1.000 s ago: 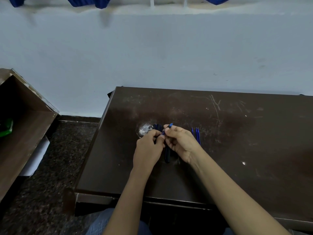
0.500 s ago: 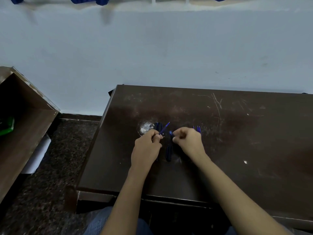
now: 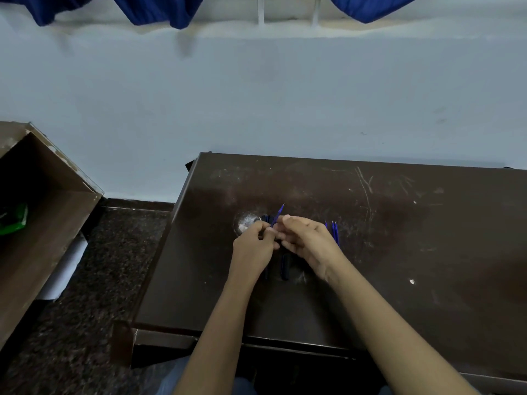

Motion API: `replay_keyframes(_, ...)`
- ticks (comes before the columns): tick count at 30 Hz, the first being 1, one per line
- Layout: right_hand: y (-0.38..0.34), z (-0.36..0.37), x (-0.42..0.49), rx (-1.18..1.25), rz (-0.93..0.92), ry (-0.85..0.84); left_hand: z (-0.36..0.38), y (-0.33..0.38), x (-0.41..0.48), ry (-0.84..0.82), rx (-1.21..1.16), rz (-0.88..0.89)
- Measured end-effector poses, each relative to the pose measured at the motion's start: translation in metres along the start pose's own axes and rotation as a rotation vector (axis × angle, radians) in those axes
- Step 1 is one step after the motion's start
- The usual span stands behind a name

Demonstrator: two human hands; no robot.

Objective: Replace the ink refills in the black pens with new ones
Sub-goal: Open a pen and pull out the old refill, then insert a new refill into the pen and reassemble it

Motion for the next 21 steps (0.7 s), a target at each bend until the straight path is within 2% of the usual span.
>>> replay_keyframes(2, 0.004, 0.001, -0.002, 0.115, 0.056, -0.012, 0.003, 0.001, 0.001, -0.017, 0.004, 0.003)
replay_keyframes(8, -0.001, -0.004, 0.010, 0.153, 0.057, 0.115, 0.021, 0.006, 0.010, -0.078, 0.079, 0.047)
replay_keyframes(11, -0.034, -0.011, 0.032, 0.251, -0.008, 0.188, 0.021, 0.008, 0.012, -0.051, 0.087, 0.054)
replay_keyframes(13, -0.063, -0.017, 0.052, 0.216, -0.102, 0.224, 0.017, 0.007, 0.012, -0.005, 0.090, 0.049)
replay_keyframes(15, -0.083, -0.019, 0.072, -0.032, -0.167, 0.249, 0.012, 0.007, 0.012, 0.046, 0.089, 0.040)
replay_keyframes(17, -0.087, -0.016, 0.090, -0.509, -0.210, 0.252, 0.008, 0.007, 0.013, 0.075, 0.085, 0.037)
replay_keyframes(19, -0.077, -0.005, 0.104, -0.945, -0.200, 0.188, 0.006, 0.007, 0.014, 0.072, 0.082, 0.027)
replay_keyframes(21, -0.059, 0.001, 0.116, -1.142, -0.142, 0.101, 0.003, 0.007, 0.015, 0.073, 0.092, 0.016)
Point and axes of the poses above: each hand's wrist, its own x-axis towards the middle knuckle, its own z-axis out of the palm, y = z × x, the point moved 5 cm from there along x, towards the middle knuckle, and after that the axes turned 7 degrees about -y, right-handed, at the moved point
